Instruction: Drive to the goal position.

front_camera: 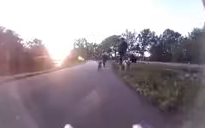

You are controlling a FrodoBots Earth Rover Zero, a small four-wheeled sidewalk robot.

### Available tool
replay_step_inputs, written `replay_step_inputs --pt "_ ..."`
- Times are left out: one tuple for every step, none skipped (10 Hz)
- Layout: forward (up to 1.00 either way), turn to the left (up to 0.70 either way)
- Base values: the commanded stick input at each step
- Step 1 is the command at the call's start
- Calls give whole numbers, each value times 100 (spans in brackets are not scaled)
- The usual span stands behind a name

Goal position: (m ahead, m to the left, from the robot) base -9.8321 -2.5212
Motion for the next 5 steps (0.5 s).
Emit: replay_step_inputs --pt "100 0" --pt "100 0" --pt "100 0" --pt "100 0" --pt "100 0"
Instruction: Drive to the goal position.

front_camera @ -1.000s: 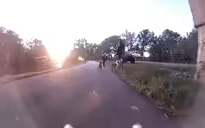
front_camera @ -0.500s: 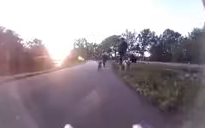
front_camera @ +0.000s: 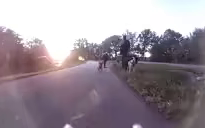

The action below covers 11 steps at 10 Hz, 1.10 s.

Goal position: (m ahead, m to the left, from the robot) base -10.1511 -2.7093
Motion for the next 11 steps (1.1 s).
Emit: replay_step_inputs --pt "100 0" --pt "100 0" --pt "100 0" --pt "100 0" --pt "100 0" --pt "100 0" --pt "100 0" --pt "39 0" --pt "0 0" --pt "0 0" --pt "0 0"
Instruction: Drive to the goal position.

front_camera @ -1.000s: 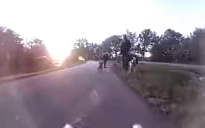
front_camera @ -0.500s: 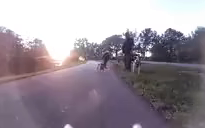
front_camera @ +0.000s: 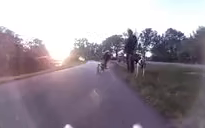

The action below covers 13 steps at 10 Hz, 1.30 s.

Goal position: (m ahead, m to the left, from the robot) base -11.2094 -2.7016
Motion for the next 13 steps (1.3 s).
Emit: replay_step_inputs --pt "0 0" --pt "0 0" --pt "0 0" --pt "0 0" --pt "0 0" --pt "0 0" --pt "0 31" --pt "0 100" --pt "0 100" --pt "0 100" --pt "0 100" --pt "0 100" --pt "0 100"
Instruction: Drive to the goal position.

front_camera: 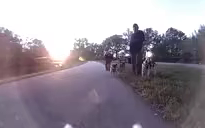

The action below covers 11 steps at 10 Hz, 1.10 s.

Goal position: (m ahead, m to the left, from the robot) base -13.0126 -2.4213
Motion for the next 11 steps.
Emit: replay_step_inputs --pt "0 100" --pt "0 100" --pt "0 100" --pt "0 100" --pt "0 100" --pt "0 100" --pt "0 100" --pt "0 100" --pt "0 100" --pt "0 100" --pt "0 100"
